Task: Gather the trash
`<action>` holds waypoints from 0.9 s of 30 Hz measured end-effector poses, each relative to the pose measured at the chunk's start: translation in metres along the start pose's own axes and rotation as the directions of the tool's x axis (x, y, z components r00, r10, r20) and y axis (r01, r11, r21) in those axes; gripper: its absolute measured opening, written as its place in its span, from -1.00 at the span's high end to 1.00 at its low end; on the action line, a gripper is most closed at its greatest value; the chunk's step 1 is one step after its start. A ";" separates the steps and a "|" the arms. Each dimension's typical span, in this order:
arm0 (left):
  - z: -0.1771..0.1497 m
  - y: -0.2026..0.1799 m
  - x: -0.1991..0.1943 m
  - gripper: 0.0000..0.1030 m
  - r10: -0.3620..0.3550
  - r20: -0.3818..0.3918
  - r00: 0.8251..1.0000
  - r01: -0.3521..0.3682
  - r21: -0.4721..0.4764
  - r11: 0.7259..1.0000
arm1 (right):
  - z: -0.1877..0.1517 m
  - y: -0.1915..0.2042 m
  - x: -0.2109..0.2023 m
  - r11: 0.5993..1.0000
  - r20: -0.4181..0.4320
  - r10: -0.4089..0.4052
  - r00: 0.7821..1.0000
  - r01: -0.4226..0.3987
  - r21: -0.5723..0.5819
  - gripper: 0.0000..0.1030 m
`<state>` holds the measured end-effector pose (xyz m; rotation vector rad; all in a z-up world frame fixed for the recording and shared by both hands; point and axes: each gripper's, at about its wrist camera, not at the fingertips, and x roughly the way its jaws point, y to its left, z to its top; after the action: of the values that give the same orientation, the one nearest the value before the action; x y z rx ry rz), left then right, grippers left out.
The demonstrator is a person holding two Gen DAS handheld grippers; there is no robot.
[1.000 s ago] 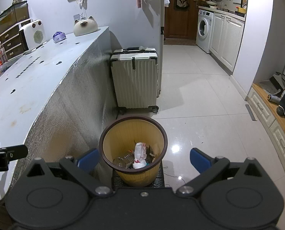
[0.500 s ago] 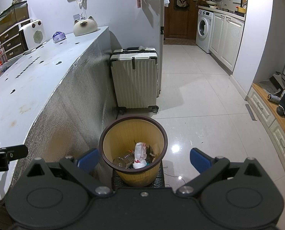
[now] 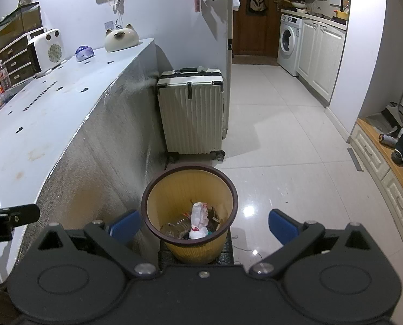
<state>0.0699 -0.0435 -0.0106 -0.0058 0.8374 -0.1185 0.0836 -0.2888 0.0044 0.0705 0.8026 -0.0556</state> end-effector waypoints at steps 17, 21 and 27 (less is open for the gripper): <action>0.001 0.001 -0.001 -1.00 0.000 0.002 1.000 0.000 -0.001 1.000 | 0.001 0.002 0.000 1.000 0.001 0.002 1.000 -0.002 -0.001 -0.98; 0.001 0.001 -0.001 -1.00 0.001 0.002 1.000 -0.001 -0.001 1.000 | 0.001 0.002 0.000 1.000 0.002 0.002 1.000 -0.002 -0.002 -0.98; 0.001 0.001 -0.001 -1.00 0.000 0.002 1.000 0.000 -0.001 1.000 | 0.002 0.003 0.000 1.000 0.002 0.002 1.000 -0.002 -0.002 -0.99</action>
<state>0.0701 -0.0428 -0.0096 -0.0067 0.8356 -0.1176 0.0851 -0.2864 0.0053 0.0700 0.8009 -0.0527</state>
